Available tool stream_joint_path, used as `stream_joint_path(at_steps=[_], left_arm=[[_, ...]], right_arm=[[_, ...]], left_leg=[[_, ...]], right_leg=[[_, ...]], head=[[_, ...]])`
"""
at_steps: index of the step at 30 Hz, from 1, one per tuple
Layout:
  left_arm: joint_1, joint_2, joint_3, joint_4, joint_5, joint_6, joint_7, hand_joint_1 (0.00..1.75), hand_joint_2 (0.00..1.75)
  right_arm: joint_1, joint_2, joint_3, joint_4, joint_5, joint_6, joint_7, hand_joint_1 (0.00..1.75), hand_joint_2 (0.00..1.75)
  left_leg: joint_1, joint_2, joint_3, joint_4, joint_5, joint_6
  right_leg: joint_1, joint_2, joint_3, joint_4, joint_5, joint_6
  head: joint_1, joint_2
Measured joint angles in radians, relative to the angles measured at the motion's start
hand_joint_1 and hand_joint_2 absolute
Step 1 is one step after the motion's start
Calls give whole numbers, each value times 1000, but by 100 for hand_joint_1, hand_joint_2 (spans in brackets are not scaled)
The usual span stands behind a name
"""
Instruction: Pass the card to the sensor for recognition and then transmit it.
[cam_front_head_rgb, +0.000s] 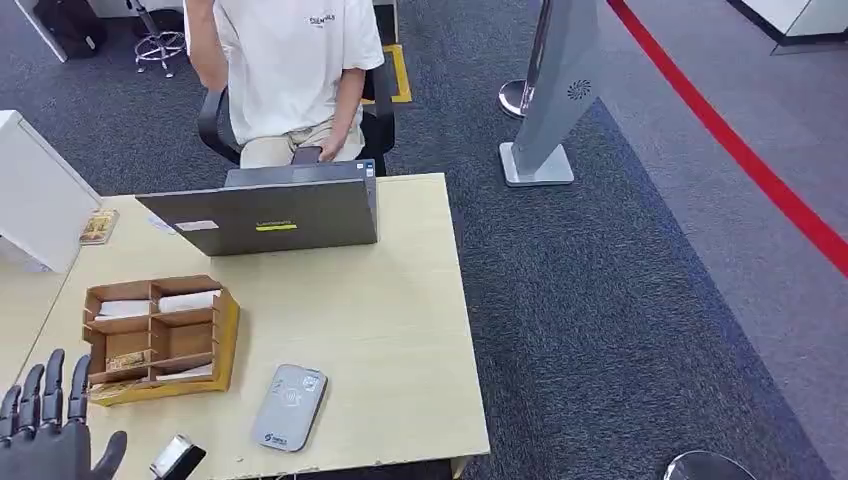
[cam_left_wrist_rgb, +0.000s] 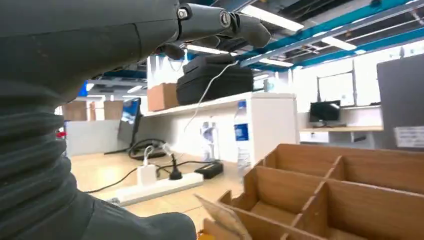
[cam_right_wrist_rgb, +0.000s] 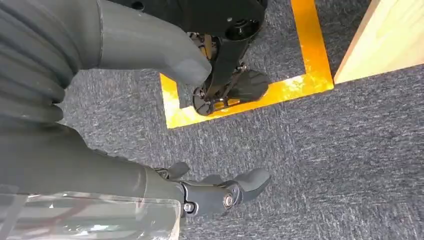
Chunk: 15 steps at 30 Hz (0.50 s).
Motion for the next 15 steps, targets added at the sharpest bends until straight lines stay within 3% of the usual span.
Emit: stream_joint_path(at_steps=[9,15], left_arm=[[-10,-49,77,55,2,10,-25,0,175],[-51,-81,120,103,-29,58,-63,0,175]], right_arm=[[-3,0,-7,0,10,-3,2,0,175],[-4,0,-7,0,29,-1,5,0,175]], left_leg=[[0,0,0,0,0,0],[0,-1,0,0,0,0]], right_leg=[[0,0,0,0,0,0],[0,-1,0,0,0,0]], head=[[0,0],[0,0]])
